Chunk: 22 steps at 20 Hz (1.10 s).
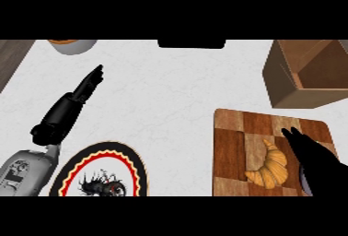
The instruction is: Pick the croissant from the cutting board and place it in the cardboard box
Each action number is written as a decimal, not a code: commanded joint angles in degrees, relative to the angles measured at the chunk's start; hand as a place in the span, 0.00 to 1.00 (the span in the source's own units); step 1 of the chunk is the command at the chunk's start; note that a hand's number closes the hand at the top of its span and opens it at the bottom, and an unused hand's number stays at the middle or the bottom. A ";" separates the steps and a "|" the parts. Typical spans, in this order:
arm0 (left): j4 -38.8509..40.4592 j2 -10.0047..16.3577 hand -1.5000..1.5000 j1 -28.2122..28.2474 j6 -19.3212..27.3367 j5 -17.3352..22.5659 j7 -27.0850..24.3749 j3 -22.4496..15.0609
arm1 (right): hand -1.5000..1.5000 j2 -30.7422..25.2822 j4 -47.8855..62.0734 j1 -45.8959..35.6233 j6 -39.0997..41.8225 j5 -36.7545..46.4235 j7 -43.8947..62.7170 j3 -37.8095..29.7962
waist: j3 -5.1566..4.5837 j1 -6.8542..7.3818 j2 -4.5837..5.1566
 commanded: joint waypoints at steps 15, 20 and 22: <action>-2.69 -1.30 0.50 3.28 -0.32 -2.06 0.61 1.51 | 0.00 11.64 16.06 -6.35 6.74 10.69 9.91 5.45 | 0.12 -1.02 -0.20; -3.55 0.09 0.50 2.22 -2.41 -0.88 2.29 3.51 | 0.00 15.84 24.00 -6.57 5.19 16.04 7.34 6.86 | 0.16 -0.82 -0.17; -3.11 -0.26 0.50 4.19 -2.62 -1.67 0.32 3.80 | 0.00 15.37 19.21 -2.91 6.16 16.52 7.37 6.14 | 0.16 -1.46 -0.31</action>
